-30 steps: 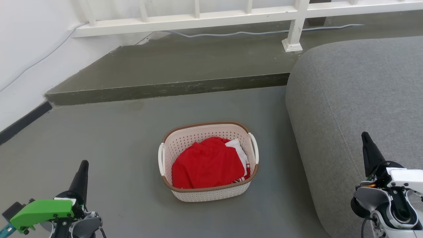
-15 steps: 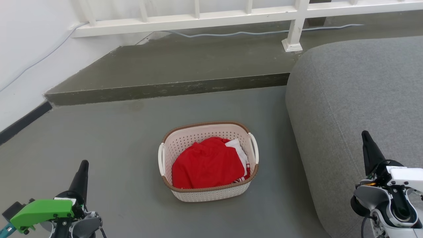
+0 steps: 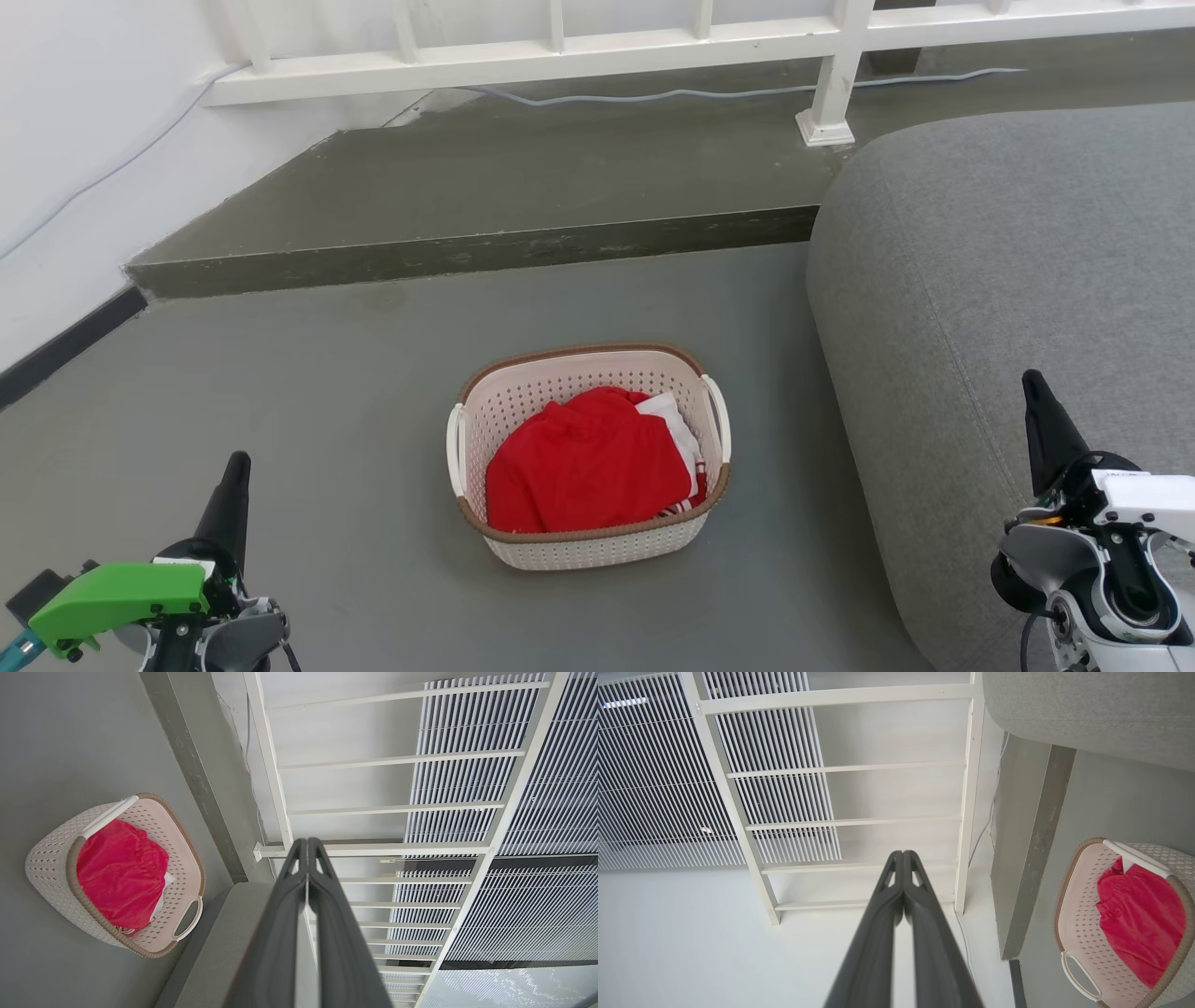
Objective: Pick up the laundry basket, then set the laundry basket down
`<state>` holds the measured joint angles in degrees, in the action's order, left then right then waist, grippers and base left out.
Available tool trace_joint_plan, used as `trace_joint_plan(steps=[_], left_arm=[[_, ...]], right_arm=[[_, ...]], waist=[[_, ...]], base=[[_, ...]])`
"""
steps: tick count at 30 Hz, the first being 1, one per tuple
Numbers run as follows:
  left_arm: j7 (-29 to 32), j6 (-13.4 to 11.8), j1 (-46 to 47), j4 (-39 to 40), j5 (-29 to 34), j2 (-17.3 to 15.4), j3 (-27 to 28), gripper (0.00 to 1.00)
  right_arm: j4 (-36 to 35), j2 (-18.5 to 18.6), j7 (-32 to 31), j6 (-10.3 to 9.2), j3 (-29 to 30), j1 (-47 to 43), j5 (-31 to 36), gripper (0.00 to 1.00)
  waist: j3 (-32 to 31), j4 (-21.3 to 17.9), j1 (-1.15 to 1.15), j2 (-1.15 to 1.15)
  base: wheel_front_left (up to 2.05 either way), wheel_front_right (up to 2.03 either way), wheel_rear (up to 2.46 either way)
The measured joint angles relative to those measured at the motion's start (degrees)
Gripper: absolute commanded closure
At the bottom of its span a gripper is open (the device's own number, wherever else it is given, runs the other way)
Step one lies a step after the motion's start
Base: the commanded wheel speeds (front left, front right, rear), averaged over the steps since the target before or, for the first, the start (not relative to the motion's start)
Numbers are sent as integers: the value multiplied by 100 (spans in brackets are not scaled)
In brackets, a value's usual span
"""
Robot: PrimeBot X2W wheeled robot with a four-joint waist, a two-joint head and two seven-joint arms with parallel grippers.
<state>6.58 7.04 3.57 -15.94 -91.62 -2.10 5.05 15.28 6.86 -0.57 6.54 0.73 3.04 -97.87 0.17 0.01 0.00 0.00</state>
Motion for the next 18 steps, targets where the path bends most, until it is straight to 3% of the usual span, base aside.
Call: trace_joint_plan(steps=[18], left_arm=[[0, 0, 0, 2, 0, 0, -1, 100]], right_arm=[[23, -2, -9, 1, 11, 3, 1, 100]], waist=[[0, 0, 0, 0]], base=[[0, 0, 0]])
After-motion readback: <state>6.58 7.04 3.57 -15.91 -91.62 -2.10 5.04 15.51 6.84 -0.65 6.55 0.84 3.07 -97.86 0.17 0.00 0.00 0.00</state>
